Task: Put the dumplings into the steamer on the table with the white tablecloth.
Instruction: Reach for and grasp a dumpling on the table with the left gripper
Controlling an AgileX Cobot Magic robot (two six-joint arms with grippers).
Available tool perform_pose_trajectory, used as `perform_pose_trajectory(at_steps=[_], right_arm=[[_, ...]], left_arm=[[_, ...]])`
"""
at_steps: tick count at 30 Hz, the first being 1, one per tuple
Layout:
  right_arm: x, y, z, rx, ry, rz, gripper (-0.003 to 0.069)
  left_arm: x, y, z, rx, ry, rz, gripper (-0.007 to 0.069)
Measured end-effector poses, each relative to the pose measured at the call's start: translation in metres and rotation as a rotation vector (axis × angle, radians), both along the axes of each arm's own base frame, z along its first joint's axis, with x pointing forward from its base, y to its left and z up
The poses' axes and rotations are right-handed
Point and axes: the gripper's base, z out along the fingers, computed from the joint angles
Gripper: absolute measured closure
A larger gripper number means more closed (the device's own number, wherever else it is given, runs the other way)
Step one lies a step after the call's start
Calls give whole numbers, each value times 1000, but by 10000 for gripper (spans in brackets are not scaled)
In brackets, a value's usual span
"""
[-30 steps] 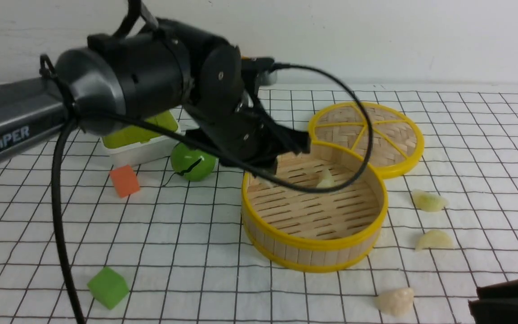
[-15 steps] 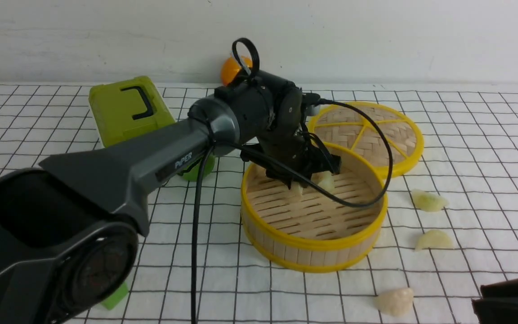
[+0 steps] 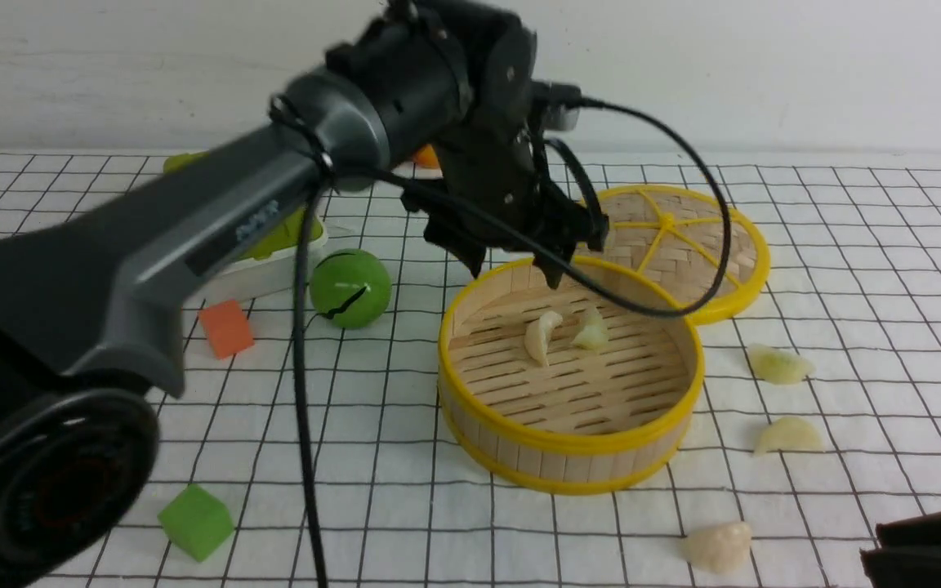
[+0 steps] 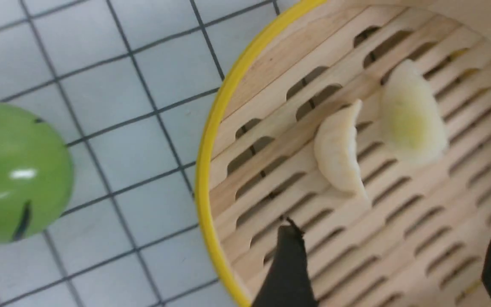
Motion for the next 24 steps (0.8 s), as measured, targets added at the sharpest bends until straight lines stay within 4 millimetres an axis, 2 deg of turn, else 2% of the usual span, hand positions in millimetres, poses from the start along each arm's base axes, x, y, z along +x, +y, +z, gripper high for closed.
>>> perform_pose_trajectory(at_steps=[2,4,6,8,10,11,12,13,17,21,24], right_arm=[[0,0,0,-1,4,2,527],[0,0,0,-1,3,2,532],[0,0,1,-7,-4,1,539],[-1,-1,6,-13,-5,1,545],[-4,-2,13,-23,4,-2,548],[-9,-4,20,-33,13,-12,550],[-12,-6,27,-38,14,-26,550],[-19,-10,33,-65,10,-45,550],[-38,-26,45,-134,-41,-155,550],[-50,-37,43,-173,-64,-236,548],[-52,-40,41,-188,-64,-256,547]], left_arm=[[-17,10,35,-21,-32,-33,73],[-33,17,58,-62,-43,-64,86],[-50,18,67,-85,-27,-115,103],[-67,11,60,-73,19,-187,118],[-86,0,44,-43,79,-266,127],[-101,-10,24,2,134,-340,131],[-108,-15,14,20,162,-362,132],[-125,-27,-12,72,214,-440,134],[-162,-58,-69,164,232,-651,134],[-177,-85,-98,193,158,-773,134],[-176,-97,-118,195,115,-793,134]])
